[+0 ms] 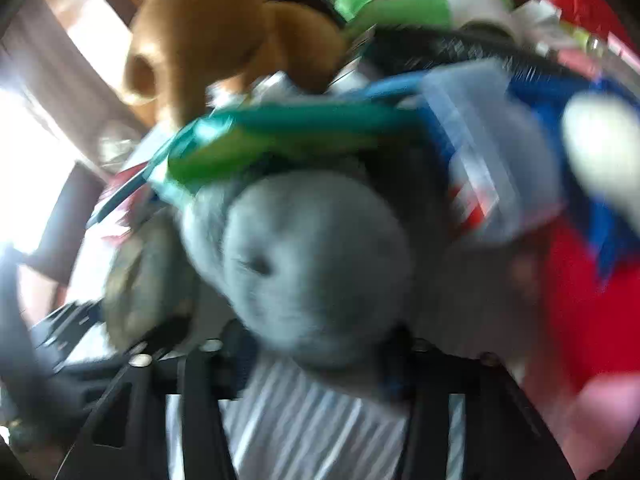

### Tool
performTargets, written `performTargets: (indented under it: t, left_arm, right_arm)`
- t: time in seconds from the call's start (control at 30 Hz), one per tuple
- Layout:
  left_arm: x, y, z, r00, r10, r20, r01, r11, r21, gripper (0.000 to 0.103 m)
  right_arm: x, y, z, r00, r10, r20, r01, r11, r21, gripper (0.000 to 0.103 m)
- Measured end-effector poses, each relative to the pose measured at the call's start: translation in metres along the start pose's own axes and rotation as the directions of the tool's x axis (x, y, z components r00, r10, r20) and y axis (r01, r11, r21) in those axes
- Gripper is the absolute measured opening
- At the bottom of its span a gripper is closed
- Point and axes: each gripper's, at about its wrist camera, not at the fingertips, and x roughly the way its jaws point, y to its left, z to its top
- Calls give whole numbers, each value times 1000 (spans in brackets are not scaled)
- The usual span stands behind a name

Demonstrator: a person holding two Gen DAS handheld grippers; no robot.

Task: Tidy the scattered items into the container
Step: 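Grasp the clear tape roll with the left tool while the right tool reaches the grey plush elephant, then lift the tape roll with the left tool while the right tool lifts the grey elephant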

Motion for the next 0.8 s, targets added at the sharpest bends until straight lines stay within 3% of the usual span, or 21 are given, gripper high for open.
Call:
performTargets:
  t: [0.13, 0.23, 0.27, 0.33, 0.4, 0.67, 0.8]
  left_arm:
    - [-6, 14, -12, 1000, 1, -4, -1, 1000, 1, 72]
    - [-7, 24, -16, 1000, -4, -7, 4, 1000, -13, 72]
    - [-7, 27, -16, 1000, -9, -8, 9, 1000, -17, 72]
    - [-5, 30, -14, 1000, -13, -7, 13, 1000, -19, 72]
    - [-6, 31, -16, 1000, -4, 1, 4, 1000, -13, 72]
    - [2, 38, -11, 999, -17, 28, 17, 1000, -21, 72]
    - [3, 36, -10, 999, -12, 40, 13, 1000, -27, 73]
  right_arm:
    - [-13, 24, -22, 993, 109, -51, -110, 994, -17, 42]
    - [-29, 37, -26, 999, 26, -24, -27, 999, -40, 44]
    - [-33, 40, -23, 1000, -2, -10, 1, 999, -44, 47]
    - [-35, 45, -16, 1000, -22, 10, 23, 999, -39, 67]
    - [-35, 52, -8, 999, -34, 29, 36, 998, -43, 75]
    - [23, 66, 5, 996, -82, 42, 82, 997, 11, 76]
    - [37, 81, 7, 980, -176, 98, 184, 980, -79, 69]
